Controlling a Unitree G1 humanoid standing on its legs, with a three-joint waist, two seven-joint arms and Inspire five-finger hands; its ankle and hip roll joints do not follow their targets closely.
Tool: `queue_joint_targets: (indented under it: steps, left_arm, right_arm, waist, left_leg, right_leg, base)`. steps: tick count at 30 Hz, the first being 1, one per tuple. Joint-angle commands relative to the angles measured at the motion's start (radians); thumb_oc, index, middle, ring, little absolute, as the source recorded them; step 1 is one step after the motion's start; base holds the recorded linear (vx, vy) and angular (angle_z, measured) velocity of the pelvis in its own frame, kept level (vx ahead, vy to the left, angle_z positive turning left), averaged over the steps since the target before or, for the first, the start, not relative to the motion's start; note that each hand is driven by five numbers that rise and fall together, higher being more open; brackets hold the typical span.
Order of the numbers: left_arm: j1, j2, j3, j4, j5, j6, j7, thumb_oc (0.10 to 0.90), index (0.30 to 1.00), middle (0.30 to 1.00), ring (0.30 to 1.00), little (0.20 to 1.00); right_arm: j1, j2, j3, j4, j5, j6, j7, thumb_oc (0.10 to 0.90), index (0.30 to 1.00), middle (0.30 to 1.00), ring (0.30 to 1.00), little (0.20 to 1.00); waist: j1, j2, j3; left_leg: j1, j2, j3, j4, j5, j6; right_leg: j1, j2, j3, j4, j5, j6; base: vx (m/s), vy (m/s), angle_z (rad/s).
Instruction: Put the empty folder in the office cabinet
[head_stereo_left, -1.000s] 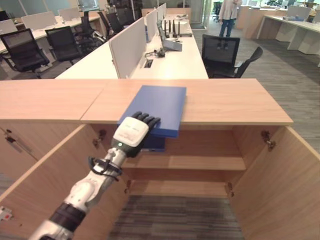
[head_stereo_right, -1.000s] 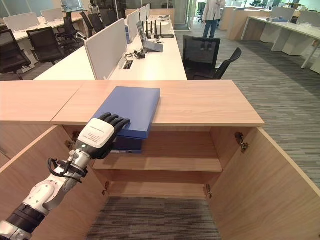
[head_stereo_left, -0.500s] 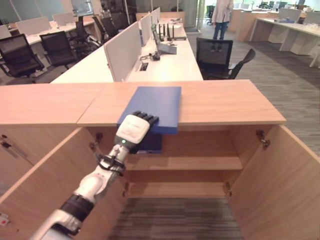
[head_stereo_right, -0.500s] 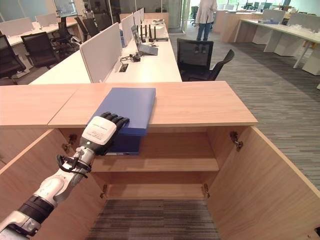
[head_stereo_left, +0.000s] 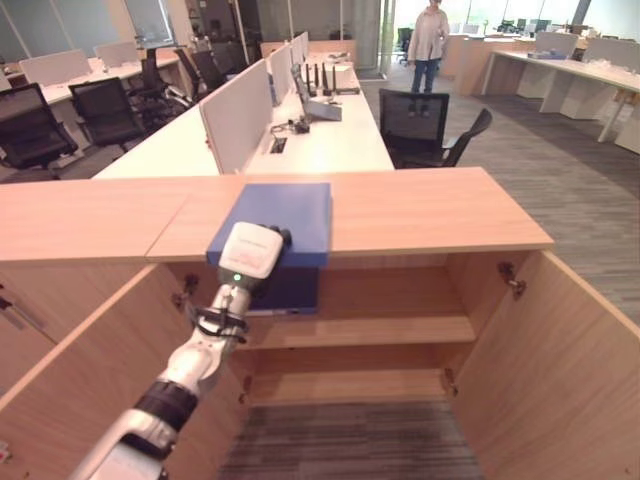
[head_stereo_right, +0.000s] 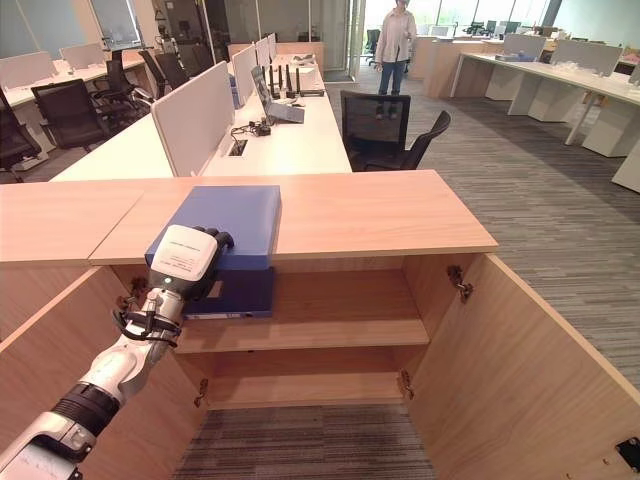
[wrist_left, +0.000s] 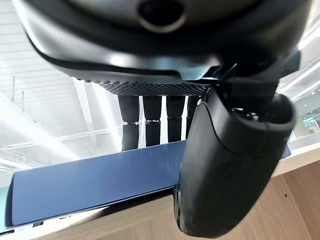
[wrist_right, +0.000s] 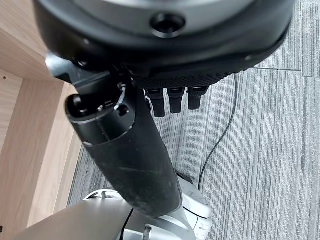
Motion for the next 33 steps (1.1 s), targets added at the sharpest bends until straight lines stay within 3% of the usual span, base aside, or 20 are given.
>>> queue_joint_targets:
  steps: [1, 4, 7, 8, 10, 11, 14, 15, 16, 18, 20, 21, 24, 28, 33]
  left_arm:
    - [-0.059, 0.054, 0.068, 0.052, -0.025, 0.041, -0.047, 0.400, 0.300, 0.300, 0.300, 0.300]
    - [-0.030, 0.043, 0.108, -0.005, -0.060, 0.031, -0.045, 0.400, 0.300, 0.300, 0.300, 0.300]
    - [0.051, -0.029, 0.207, -0.215, -0.224, -0.049, -0.058, 0.400, 0.300, 0.300, 0.300, 0.300]
    - [0.128, -0.074, 0.257, -0.376, -0.380, -0.126, -0.107, 0.400, 0.300, 0.300, 0.300, 0.300]
    - [0.179, -0.086, 0.281, -0.462, -0.455, -0.156, -0.144, 0.400, 0.300, 0.300, 0.300, 0.300]
    - [0.245, -0.114, 0.292, -0.592, -0.613, -0.217, -0.216, 0.400, 0.300, 0.300, 0.300, 0.300]
    - [0.328, -0.128, 0.305, -0.756, -0.893, -0.265, -0.347, 0.400, 0.300, 0.300, 0.300, 0.300]
    - [0.333, -0.126, 0.310, -0.763, -0.902, -0.263, -0.355, 0.400, 0.300, 0.300, 0.300, 0.300]
    - [0.352, -0.119, 0.301, -0.816, -1.086, -0.279, -0.416, 0.400, 0.300, 0.300, 0.300, 0.300]
    - [0.364, -0.113, 0.299, -0.834, -1.171, -0.280, -0.442, 0.400, 0.300, 0.300, 0.300, 0.300]
    - [0.397, -0.086, 0.306, -0.876, -1.375, -0.269, -0.501, 0.400, 0.300, 0.300, 0.300, 0.300]
    - [0.400, -0.084, 0.310, -0.879, -1.380, -0.267, -0.503, 0.400, 0.300, 0.300, 0.300, 0.300]
    - [0.453, -0.060, 0.329, -0.922, -1.615, -0.249, -0.555, 0.400, 0.300, 0.300, 0.300, 0.300]
    - [0.479, -0.055, 0.328, -0.929, -1.746, -0.240, -0.571, 0.400, 0.300, 0.300, 0.300, 0.300]
    - [0.515, -0.059, 0.324, -0.909, -1.792, -0.223, -0.567, 0.400, 0.300, 0.300, 0.300, 0.300]
  right_arm:
    - [-0.047, 0.004, 0.023, -0.002, -0.006, -0.027, -0.021, 0.800, 0.900, 0.900, 0.900, 0.900]
    - [-0.047, 0.009, 0.023, -0.007, -0.003, -0.026, -0.021, 0.800, 0.900, 0.900, 0.900, 0.900]
    - [-0.046, 0.028, 0.004, -0.023, 0.019, -0.024, -0.020, 0.800, 0.900, 0.900, 0.900, 0.900]
    - [-0.043, 0.037, -0.008, -0.034, 0.035, -0.022, -0.019, 0.800, 0.900, 0.900, 0.900, 0.900]
    - [-0.040, 0.036, -0.011, -0.036, 0.043, -0.021, -0.017, 0.800, 0.900, 0.900, 0.900, 0.900]
    - [-0.038, 0.043, -0.022, -0.033, 0.052, -0.022, -0.013, 0.800, 0.900, 0.900, 0.900, 0.900]
    - [-0.033, 0.043, -0.025, -0.020, 0.056, -0.022, -0.002, 0.800, 0.900, 0.900, 0.900, 0.900]
    - [-0.032, 0.043, -0.024, -0.020, 0.056, -0.022, -0.002, 0.800, 0.900, 0.900, 0.900, 0.900]
    - [-0.033, 0.039, -0.026, -0.009, 0.054, -0.023, 0.010, 0.800, 0.900, 0.900, 0.900, 0.900]
    - [-0.033, 0.038, -0.027, -0.004, 0.052, -0.021, 0.016, 0.800, 0.900, 0.900, 0.900, 0.900]
    - [-0.038, 0.044, -0.031, 0.007, 0.048, -0.017, 0.030, 0.800, 0.900, 0.900, 0.900, 0.900]
    - [-0.038, 0.045, -0.030, 0.008, 0.048, -0.017, 0.030, 0.800, 0.900, 0.900, 0.900, 0.900]
    - [-0.048, 0.061, -0.024, 0.017, 0.039, -0.012, 0.049, 0.800, 0.900, 0.900, 0.900, 0.900]
    - [-0.053, 0.069, -0.014, 0.021, 0.030, -0.013, 0.061, 0.800, 0.900, 0.900, 0.900, 0.900]
    - [-0.052, 0.069, -0.011, 0.027, 0.024, -0.015, 0.062, 0.800, 0.900, 0.900, 0.900, 0.900]
  waist:
    - [0.010, -0.054, 0.014]
    - [0.013, -0.056, 0.014]
    - [0.026, -0.064, 0.020]
    - [0.031, -0.065, 0.026]
    - [0.034, -0.065, 0.027]
    - [0.043, -0.066, 0.036]
    - [0.049, -0.063, 0.042]
    - [0.048, -0.063, 0.041]
    - [0.050, -0.060, 0.043]
    - [0.050, -0.058, 0.044]
    - [0.055, -0.051, 0.044]
    - [0.054, -0.051, 0.044]
    - [0.062, -0.046, 0.046]
    - [0.067, -0.045, 0.048]
    - [0.070, -0.044, 0.051]
  left_leg:
    - [0.002, -0.005, -0.017, -0.004, -0.055, -0.039]
    - [0.002, -0.005, -0.019, -0.004, -0.054, -0.039]
    - [-0.001, -0.005, -0.028, -0.004, -0.052, -0.038]
    - [-0.004, -0.004, -0.033, -0.004, -0.049, -0.037]
    - [-0.005, -0.004, -0.037, -0.004, -0.049, -0.036]
    - [-0.010, -0.005, -0.041, -0.004, -0.047, -0.035]
    - [-0.016, -0.007, -0.047, -0.004, -0.043, -0.033]
    - [-0.016, -0.007, -0.047, -0.004, -0.043, -0.033]
    - [-0.019, -0.007, -0.049, -0.004, -0.042, -0.033]
    - [-0.019, -0.008, -0.049, -0.004, -0.042, -0.033]
    - [-0.016, -0.007, -0.053, -0.004, -0.043, -0.033]
    - [-0.016, -0.007, -0.053, -0.004, -0.043, -0.033]
    - [-0.013, -0.007, -0.056, -0.004, -0.041, -0.034]
    - [-0.011, -0.009, -0.059, -0.004, -0.040, -0.033]
    - [-0.012, -0.008, -0.062, -0.004, -0.038, -0.033]
  right_leg:
    - [0.062, -0.066, 0.027, 0.006, -0.046, 0.116]
    - [0.063, -0.067, 0.026, 0.006, -0.046, 0.115]
    - [0.062, -0.069, 0.021, 0.006, -0.045, 0.111]
    - [0.061, -0.071, 0.017, 0.006, -0.043, 0.109]
    - [0.061, -0.071, 0.016, 0.006, -0.041, 0.108]
    - [0.059, -0.071, 0.013, 0.006, -0.039, 0.108]
    - [0.054, -0.072, 0.009, 0.006, -0.034, 0.108]
    - [0.054, -0.072, 0.009, 0.006, -0.034, 0.108]
    - [0.052, -0.072, 0.006, 0.006, -0.032, 0.109]
    - [0.051, -0.073, 0.004, 0.006, -0.031, 0.109]
    - [0.053, -0.074, 0.001, 0.006, -0.030, 0.109]
    - [0.054, -0.073, 0.001, 0.006, -0.030, 0.109]
    - [0.057, -0.073, -0.002, 0.006, -0.030, 0.107]
    - [0.061, -0.071, -0.002, 0.006, -0.032, 0.105]
    - [0.063, -0.071, -0.002, 0.006, -0.033, 0.104]
  base:
    - [0.00, 0.000, 0.00]
    - [0.00, 0.000, 0.00]
    - [0.00, 0.000, 0.00]
    - [0.00, 0.000, 0.00]
    - [-0.01, -0.001, 0.02]
    - [-0.03, 0.000, 0.04]
    - [-0.03, 0.002, 0.05]
    - [-0.03, 0.008, 0.20]
    - [-0.02, 0.008, 0.19]
    - [-0.01, 0.010, 0.11]
    - [0.00, 0.015, 0.05]
    - [0.00, 0.000, 0.00]
    - [0.00, 0.000, 0.00]
    - [0.00, 0.000, 0.00]
    - [0.00, 0.000, 0.00]
